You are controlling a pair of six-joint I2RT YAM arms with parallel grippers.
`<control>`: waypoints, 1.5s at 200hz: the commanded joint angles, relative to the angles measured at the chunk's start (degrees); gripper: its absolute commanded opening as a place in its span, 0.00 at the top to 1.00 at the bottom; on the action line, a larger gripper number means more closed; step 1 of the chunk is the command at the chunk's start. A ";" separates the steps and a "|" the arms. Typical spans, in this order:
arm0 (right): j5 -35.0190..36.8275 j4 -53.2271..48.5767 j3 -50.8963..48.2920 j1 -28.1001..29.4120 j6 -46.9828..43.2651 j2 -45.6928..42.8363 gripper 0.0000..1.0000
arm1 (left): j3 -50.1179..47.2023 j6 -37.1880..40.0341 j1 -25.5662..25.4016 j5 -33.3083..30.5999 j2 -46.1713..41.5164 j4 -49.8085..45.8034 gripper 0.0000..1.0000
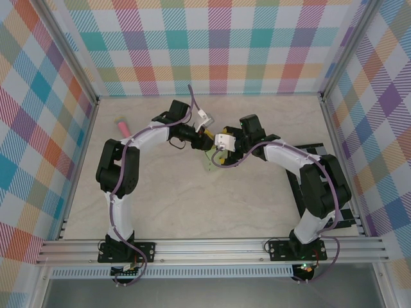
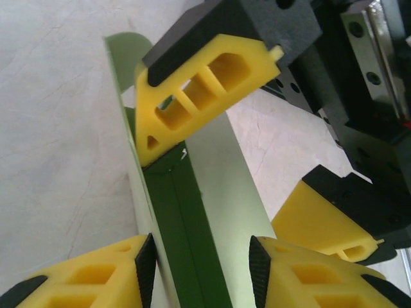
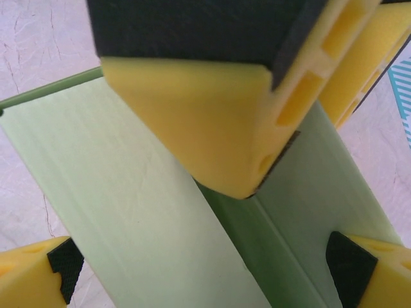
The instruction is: Fold the paper box
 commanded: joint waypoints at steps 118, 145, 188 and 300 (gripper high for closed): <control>-0.26 13.05 -8.87 -1.85 3.86 -6.77 0.00 | -2.41 -2.79 -0.90 -1.89 -3.42 0.08 0.53; -1.80 16.01 -10.11 -2.09 7.54 -6.83 0.00 | -2.66 -3.53 -1.25 -1.86 -3.76 0.33 0.52; -2.21 22.44 -10.35 -2.09 13.49 -5.29 0.00 | -2.66 -5.07 -1.87 -1.98 -3.86 1.05 0.52; 0.61 29.08 -10.60 -2.09 21.70 -0.31 0.00 | 1.00 -2.13 -4.11 -9.78 -1.30 -6.14 0.50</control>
